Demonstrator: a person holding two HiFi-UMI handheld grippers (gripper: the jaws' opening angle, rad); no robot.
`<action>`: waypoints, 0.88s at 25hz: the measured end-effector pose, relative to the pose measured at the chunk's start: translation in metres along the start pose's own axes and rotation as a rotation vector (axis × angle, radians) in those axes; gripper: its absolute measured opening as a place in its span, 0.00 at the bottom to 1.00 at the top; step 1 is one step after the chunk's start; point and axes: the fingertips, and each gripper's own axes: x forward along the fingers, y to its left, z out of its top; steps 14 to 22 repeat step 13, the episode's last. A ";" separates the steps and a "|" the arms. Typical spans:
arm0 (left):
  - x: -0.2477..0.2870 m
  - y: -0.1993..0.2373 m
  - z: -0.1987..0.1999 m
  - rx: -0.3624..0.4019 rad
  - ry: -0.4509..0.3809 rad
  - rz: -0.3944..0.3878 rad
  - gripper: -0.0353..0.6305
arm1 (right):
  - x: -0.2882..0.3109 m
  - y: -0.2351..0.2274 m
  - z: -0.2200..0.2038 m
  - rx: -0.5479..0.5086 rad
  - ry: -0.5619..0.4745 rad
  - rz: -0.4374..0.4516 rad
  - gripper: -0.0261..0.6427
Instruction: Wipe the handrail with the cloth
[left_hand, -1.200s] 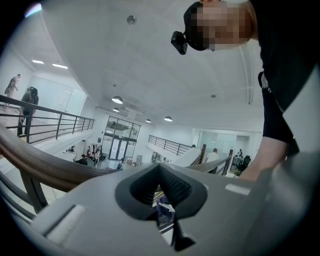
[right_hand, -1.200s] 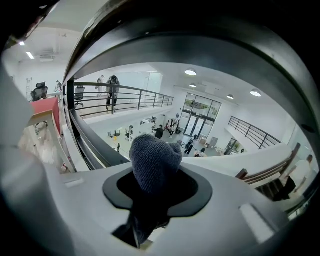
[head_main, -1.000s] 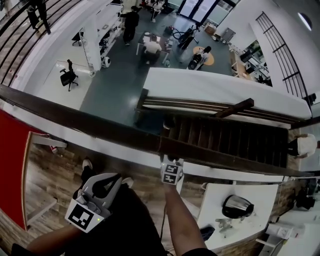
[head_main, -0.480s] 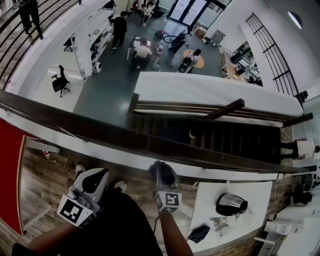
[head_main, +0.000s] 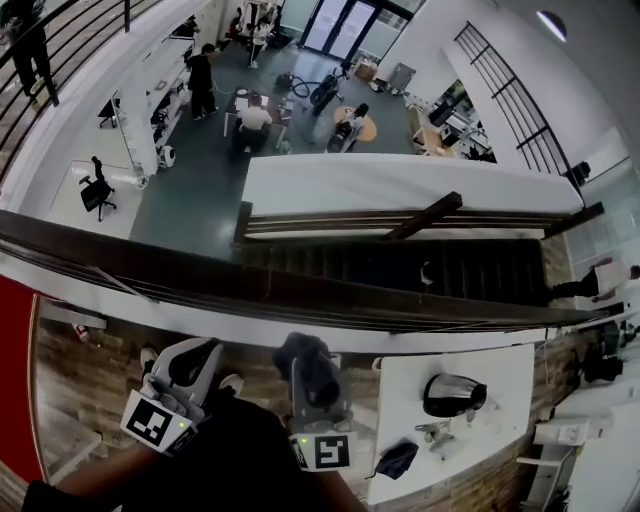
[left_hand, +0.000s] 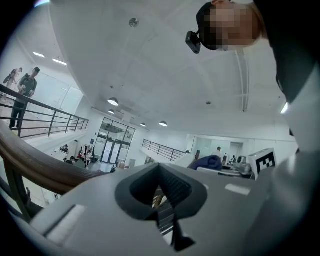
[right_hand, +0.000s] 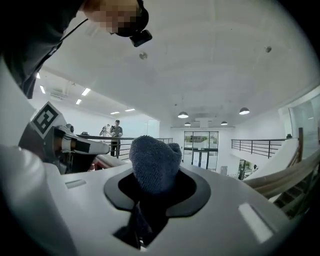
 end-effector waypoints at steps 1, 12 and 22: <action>0.002 -0.003 -0.001 0.012 0.007 -0.011 0.05 | -0.001 -0.001 0.003 -0.003 -0.007 -0.002 0.19; 0.013 -0.020 0.005 0.012 0.005 -0.051 0.05 | -0.012 -0.009 0.008 -0.003 0.019 0.000 0.19; 0.014 -0.020 0.005 0.010 0.003 -0.050 0.05 | -0.012 -0.009 0.008 -0.006 0.023 0.007 0.19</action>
